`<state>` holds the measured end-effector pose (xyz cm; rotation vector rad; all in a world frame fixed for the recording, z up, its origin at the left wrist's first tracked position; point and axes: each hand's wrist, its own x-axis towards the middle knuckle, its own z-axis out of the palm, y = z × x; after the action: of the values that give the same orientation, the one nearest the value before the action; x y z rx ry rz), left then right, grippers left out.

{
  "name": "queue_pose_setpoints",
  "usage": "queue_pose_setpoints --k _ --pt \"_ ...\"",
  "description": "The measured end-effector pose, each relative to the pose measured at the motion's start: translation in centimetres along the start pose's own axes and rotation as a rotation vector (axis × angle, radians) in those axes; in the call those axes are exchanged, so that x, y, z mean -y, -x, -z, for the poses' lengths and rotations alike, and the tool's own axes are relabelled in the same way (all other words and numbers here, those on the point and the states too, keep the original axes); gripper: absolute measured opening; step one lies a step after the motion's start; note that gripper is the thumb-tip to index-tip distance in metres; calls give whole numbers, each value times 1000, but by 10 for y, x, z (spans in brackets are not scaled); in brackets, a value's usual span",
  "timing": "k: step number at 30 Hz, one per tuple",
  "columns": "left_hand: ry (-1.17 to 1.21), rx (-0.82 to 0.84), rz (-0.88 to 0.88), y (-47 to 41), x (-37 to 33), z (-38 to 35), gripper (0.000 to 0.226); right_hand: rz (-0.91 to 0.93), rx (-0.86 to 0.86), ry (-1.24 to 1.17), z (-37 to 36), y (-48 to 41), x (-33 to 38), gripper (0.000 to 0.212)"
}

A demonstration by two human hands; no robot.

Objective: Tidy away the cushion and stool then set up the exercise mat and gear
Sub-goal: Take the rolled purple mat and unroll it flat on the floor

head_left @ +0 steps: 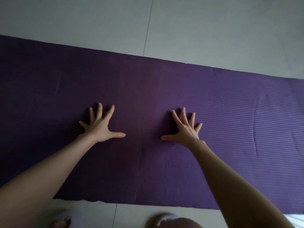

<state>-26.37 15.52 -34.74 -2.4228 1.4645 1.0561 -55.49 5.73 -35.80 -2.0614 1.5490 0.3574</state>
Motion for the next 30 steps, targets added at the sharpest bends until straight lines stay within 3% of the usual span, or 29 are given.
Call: queue_pose_setpoints --k 5,18,30 --pt "-92 30 -54 1 -36 -26 122 -150 20 -21 10 29 -74 120" --pt "-113 54 -22 -2 -28 -7 122 -137 1 -74 -1 26 -60 122" --pt "-121 97 -62 9 -45 -24 123 -235 20 -100 4 49 -107 124"
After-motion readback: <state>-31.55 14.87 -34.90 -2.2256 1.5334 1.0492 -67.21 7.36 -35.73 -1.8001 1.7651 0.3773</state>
